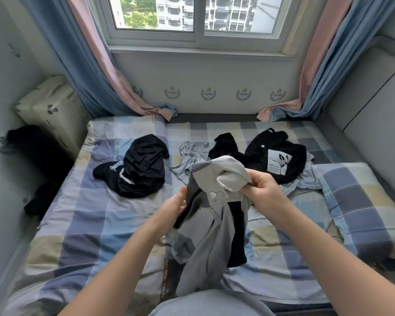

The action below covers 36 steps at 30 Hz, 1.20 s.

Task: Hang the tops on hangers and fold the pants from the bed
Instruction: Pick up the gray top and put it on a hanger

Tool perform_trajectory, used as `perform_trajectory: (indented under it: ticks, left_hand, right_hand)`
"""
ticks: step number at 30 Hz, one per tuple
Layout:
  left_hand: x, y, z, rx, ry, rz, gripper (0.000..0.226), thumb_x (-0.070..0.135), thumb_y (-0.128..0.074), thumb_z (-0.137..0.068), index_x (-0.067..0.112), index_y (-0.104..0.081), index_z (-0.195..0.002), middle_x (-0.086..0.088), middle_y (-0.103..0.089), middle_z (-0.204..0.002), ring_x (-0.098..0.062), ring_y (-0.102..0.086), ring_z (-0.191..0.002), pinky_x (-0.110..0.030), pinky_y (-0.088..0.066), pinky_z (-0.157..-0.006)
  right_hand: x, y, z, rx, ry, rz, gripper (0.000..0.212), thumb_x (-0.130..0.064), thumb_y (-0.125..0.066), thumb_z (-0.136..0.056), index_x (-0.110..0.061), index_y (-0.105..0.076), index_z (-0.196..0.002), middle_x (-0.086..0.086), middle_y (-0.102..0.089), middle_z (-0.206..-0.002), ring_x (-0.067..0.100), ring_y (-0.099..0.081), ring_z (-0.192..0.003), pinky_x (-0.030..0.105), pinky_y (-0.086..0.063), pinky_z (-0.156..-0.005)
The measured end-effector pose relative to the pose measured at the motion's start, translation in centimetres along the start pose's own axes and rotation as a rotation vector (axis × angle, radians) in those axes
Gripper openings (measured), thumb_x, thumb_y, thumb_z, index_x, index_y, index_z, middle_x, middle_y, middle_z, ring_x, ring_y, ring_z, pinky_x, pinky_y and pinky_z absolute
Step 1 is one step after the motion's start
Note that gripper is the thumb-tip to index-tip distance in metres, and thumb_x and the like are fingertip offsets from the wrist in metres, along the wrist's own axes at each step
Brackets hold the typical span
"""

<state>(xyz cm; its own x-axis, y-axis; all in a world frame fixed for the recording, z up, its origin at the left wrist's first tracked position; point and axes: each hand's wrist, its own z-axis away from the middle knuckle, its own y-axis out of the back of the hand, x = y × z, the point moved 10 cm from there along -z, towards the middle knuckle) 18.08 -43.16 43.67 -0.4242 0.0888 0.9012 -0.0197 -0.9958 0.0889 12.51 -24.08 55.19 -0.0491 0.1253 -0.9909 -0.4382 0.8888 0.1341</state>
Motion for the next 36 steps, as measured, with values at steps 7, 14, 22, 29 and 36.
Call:
perform_trajectory:
  ticks: [7, 14, 22, 29, 36]
  left_hand:
    - [-3.1, -2.5, -0.8, -0.08, 0.062, -0.123, 0.033, 0.05, -0.06, -0.096, 0.023, -0.062, -0.115, 0.001, -0.07, -0.109, -0.01, -0.067, -0.092, -0.027, -0.052, -0.078]
    - [-1.8, -3.6, -2.1, 0.108, 0.143, 0.328, 0.023, 0.025, -0.043, -0.108, 0.015, -0.064, -0.101, 0.006, -0.076, -0.076, -0.024, -0.071, -0.072, -0.034, -0.06, -0.066]
    - [4.2, -0.5, -2.6, 0.308, 0.041, 0.604, 0.028, 0.013, -0.045, -0.105, 0.01, -0.068, -0.088, -0.002, -0.074, -0.07, -0.013, -0.07, -0.061, -0.024, -0.055, -0.052]
    - [7.4, -4.0, -1.4, 0.119, 0.028, 0.332, 0.024, 0.017, -0.056, -0.101, 0.006, -0.075, -0.091, -0.007, -0.074, -0.077, -0.013, -0.07, -0.066, -0.025, -0.058, -0.058]
    - [9.8, -11.1, 0.6, -0.227, 0.01, 0.168, 0.03, 0.012, -0.059, -0.097, 0.015, -0.077, -0.073, -0.013, -0.071, -0.079, -0.023, -0.069, -0.074, -0.032, -0.058, -0.068]
  right_hand:
    - [-0.2, 2.8, 1.5, 0.15, 0.006, -0.346, 0.026, -0.023, -0.077, -0.079, -0.022, -0.078, -0.106, 0.007, -0.077, -0.099, 0.018, -0.074, -0.089, 0.027, -0.058, -0.071]
    - [1.9, 6.7, 3.0, 0.299, -0.054, -0.464, 0.021, -0.017, -0.07, -0.083, -0.022, -0.079, -0.101, 0.011, -0.077, -0.102, 0.024, -0.075, -0.089, 0.034, -0.061, -0.071]
    - [14.2, 10.9, 7.6, 0.524, -0.553, -0.103, 0.018, 0.008, -0.06, -0.09, -0.003, -0.068, -0.101, 0.02, -0.07, -0.096, 0.029, -0.061, -0.086, 0.042, -0.046, -0.075]
    - [14.4, 7.8, 9.5, 0.419, -0.593, 0.021, 0.043, -0.011, -0.066, -0.094, -0.024, -0.05, -0.132, 0.002, -0.054, -0.136, 0.017, -0.052, -0.119, 0.035, -0.04, -0.092]
    - [11.3, 1.3, 7.1, 0.139, -0.366, 0.154, 0.041, -0.04, -0.071, -0.085, -0.054, -0.055, -0.12, -0.033, -0.061, -0.119, -0.015, -0.051, -0.117, 0.001, -0.04, -0.086]
